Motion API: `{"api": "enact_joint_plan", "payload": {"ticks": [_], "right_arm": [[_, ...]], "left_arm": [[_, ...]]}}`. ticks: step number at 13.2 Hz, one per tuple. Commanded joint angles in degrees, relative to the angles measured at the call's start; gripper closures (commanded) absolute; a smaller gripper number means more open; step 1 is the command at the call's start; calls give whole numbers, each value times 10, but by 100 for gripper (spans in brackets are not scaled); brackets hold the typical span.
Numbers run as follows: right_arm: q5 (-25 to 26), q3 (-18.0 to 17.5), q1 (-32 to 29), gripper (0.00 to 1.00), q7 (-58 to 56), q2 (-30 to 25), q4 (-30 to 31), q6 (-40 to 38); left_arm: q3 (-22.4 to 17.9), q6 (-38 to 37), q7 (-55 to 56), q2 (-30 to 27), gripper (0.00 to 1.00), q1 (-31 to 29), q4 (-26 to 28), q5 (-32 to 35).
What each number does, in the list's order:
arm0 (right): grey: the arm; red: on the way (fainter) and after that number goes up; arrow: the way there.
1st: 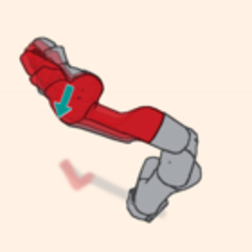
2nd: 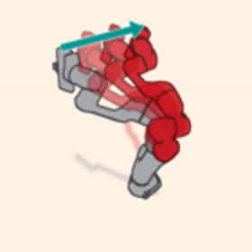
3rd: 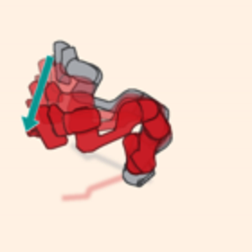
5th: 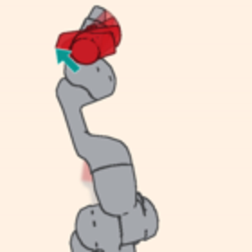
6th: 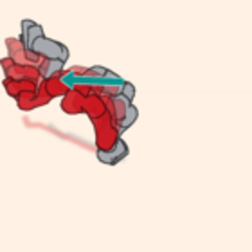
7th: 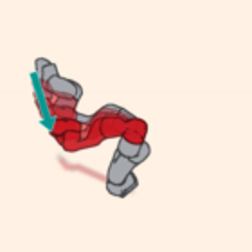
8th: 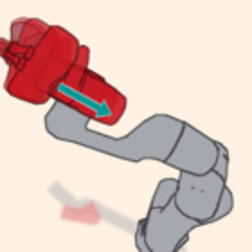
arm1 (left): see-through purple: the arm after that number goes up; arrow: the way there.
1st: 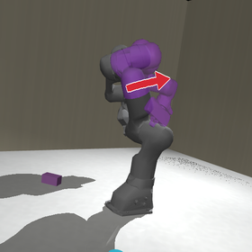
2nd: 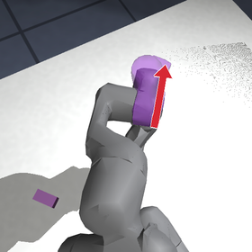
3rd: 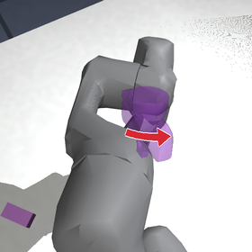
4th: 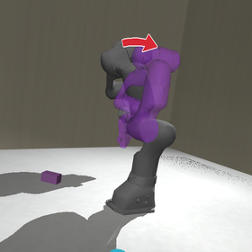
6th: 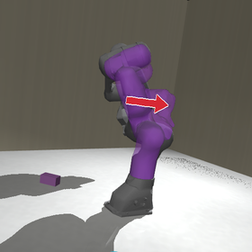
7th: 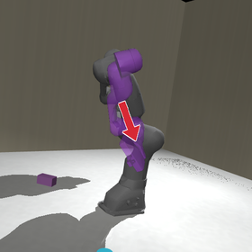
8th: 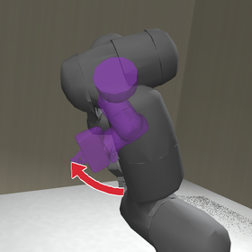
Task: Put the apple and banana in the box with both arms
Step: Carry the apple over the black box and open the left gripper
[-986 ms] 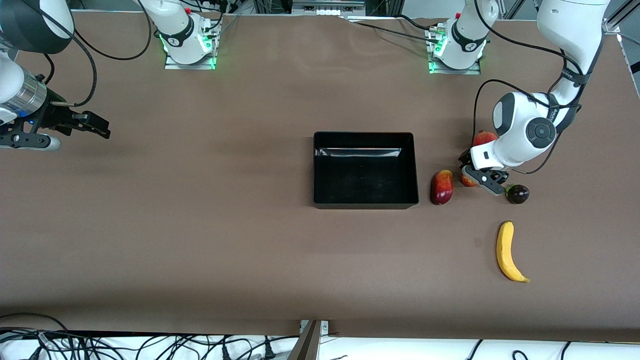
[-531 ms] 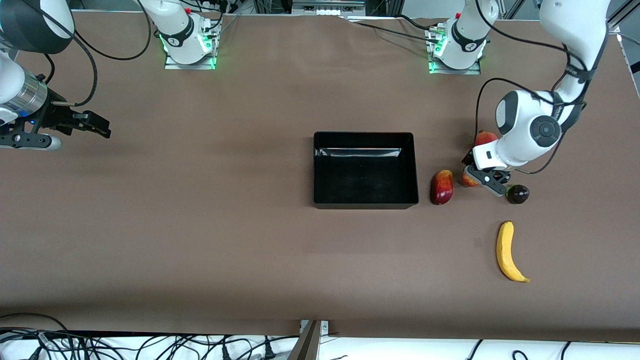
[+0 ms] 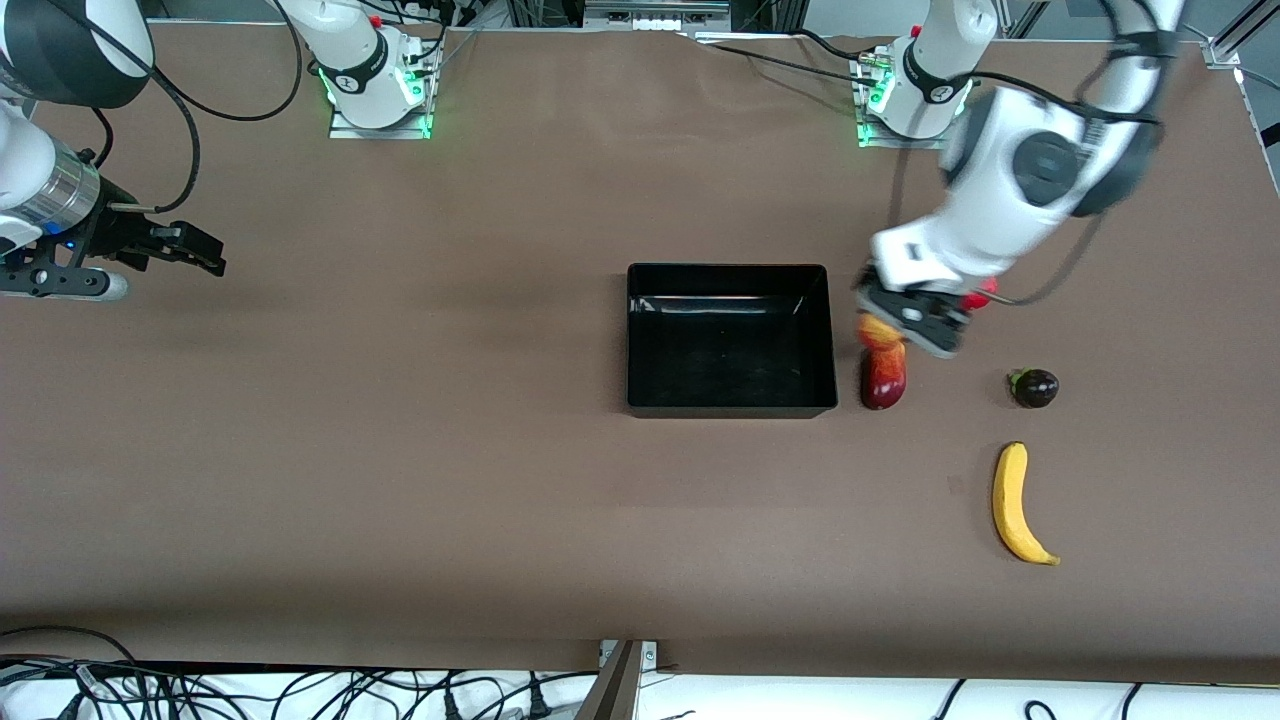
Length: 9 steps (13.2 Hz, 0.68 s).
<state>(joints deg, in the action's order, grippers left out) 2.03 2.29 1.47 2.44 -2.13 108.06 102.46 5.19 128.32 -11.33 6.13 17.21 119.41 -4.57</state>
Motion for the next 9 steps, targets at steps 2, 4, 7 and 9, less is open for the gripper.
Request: {"api": "enact_joint_plan", "payload": {"ticks": [2,4,7,9], "right_arm": [[-24,-8,-9,0,-9,-5,4,-6],[-30,-8,-9,0,-9,-3,4,-4],[-30,-8,-9,0,-9,-3,4,-14],[-30,-8,-9,0,-9,-2,4,-13]], "left_arm": [[-9,-8,217,153,100,119,-139,-9],[-18,0,305,217,100,179,-175,-9],[-18,51,351,269,100,198,-196,-8],[-18,85,355,289,100,200,-196,-9]]}}
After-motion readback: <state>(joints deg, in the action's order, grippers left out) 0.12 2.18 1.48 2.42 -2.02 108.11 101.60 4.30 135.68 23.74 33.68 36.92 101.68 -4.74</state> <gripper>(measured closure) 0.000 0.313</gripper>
